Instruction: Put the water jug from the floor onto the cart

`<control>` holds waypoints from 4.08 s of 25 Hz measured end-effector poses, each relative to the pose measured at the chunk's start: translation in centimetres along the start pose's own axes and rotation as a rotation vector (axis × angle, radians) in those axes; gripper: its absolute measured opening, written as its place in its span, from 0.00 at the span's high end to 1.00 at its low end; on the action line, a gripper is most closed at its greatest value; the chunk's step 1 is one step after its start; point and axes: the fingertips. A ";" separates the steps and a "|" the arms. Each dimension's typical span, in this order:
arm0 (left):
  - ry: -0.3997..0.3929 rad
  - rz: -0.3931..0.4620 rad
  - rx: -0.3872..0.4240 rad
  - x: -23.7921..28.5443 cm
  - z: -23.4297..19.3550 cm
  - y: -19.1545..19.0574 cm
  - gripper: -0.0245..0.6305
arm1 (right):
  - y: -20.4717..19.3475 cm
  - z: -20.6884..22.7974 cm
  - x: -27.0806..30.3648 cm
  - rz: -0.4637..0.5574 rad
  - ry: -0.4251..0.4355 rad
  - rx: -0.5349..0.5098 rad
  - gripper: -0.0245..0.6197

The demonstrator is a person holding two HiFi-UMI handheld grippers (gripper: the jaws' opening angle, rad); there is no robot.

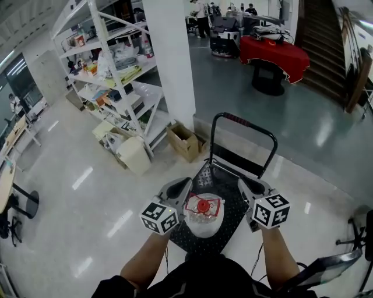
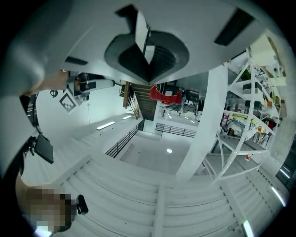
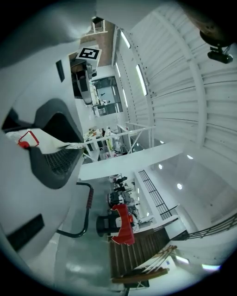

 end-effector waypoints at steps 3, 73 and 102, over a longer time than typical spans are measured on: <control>-0.020 0.007 -0.001 0.0 1.5 0.8 0.96 | 1.3 0.1 -1.8 0.042 -0.026 -0.011 0.96; -0.496 -0.113 0.133 -57.2 57.4 -10.6 0.96 | -27.9 -43.3 -71.0 0.142 -0.526 0.038 0.96; -0.511 -0.134 0.090 -94.4 83.0 -14.0 0.96 | -43.3 -71.8 -104.5 0.155 -0.511 0.023 0.96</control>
Point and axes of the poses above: the fingertips, and each gripper's own axes: x forward along the fingers, z to its right, y out of its top, and after that the axes turned 3 degrees about -y, right-handed
